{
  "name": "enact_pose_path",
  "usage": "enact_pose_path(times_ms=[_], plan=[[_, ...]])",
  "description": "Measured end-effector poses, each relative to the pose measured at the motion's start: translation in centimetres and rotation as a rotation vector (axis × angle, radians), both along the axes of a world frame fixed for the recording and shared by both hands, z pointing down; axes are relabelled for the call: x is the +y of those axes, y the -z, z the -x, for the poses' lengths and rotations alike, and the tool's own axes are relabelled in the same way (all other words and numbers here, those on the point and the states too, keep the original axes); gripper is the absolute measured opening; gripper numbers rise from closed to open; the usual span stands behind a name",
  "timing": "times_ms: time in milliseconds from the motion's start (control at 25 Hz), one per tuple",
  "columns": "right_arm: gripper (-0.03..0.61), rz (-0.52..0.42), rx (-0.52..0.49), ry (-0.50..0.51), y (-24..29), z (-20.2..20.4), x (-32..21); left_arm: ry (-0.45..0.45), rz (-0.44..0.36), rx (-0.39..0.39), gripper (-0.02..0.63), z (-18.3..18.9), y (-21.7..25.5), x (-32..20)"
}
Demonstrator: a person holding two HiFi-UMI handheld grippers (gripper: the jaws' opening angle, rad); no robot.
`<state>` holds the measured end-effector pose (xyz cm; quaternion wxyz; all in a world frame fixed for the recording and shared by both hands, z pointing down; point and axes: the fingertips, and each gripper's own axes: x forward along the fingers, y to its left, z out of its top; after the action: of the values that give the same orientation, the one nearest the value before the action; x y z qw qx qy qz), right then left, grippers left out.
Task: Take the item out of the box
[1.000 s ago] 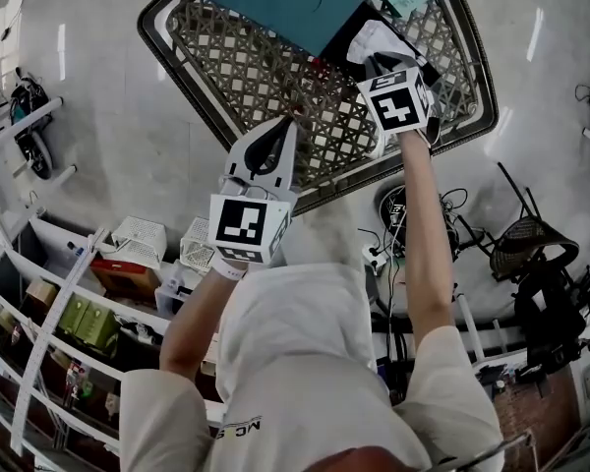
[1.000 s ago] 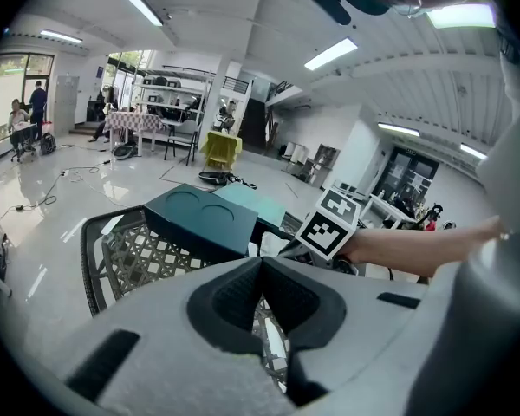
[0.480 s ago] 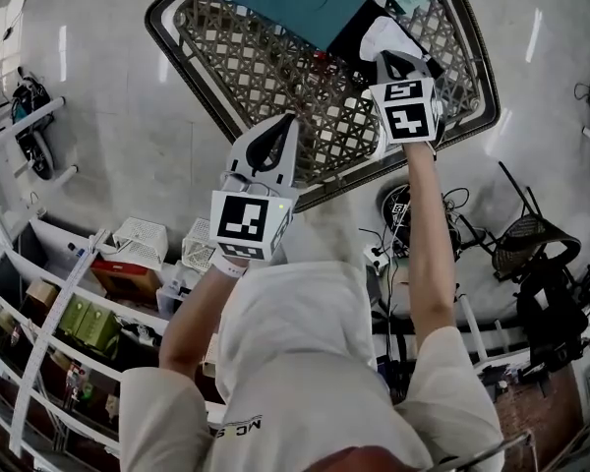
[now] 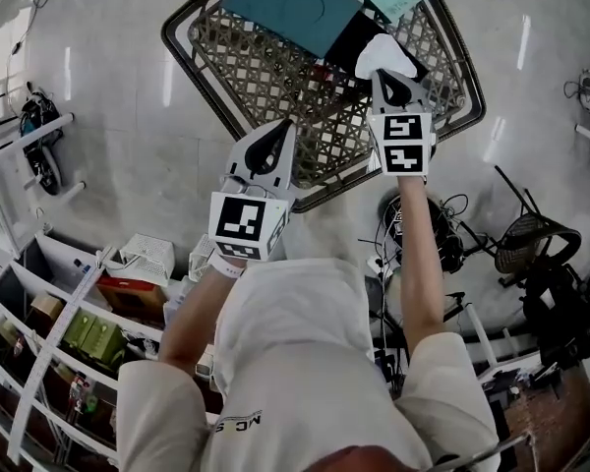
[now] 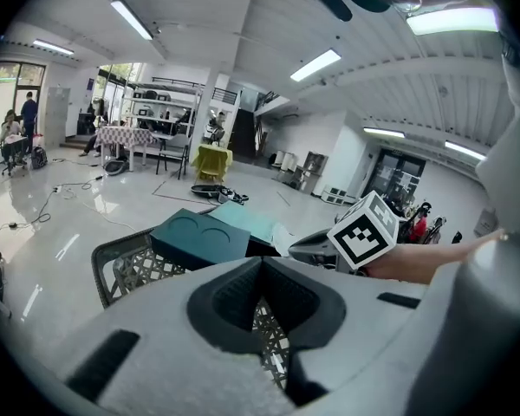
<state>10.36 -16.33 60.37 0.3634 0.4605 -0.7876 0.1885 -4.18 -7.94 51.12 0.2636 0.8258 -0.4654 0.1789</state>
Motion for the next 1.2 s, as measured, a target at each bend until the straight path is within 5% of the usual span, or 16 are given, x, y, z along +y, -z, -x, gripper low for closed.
enact_pose_path(times_ms=[760,1200], plan=[[0.015,-0.339,-0.077,-0.135,21.4,-1.5,8.0,-0.016,-0.185,0.045,0.025,2.5,13.4,1.8],[0.017,-0.56,-0.135,-0.256,29.4,-1.3,13.1,-0.03,-0.326,0.08,0.025,3.7,20.2,3.0]])
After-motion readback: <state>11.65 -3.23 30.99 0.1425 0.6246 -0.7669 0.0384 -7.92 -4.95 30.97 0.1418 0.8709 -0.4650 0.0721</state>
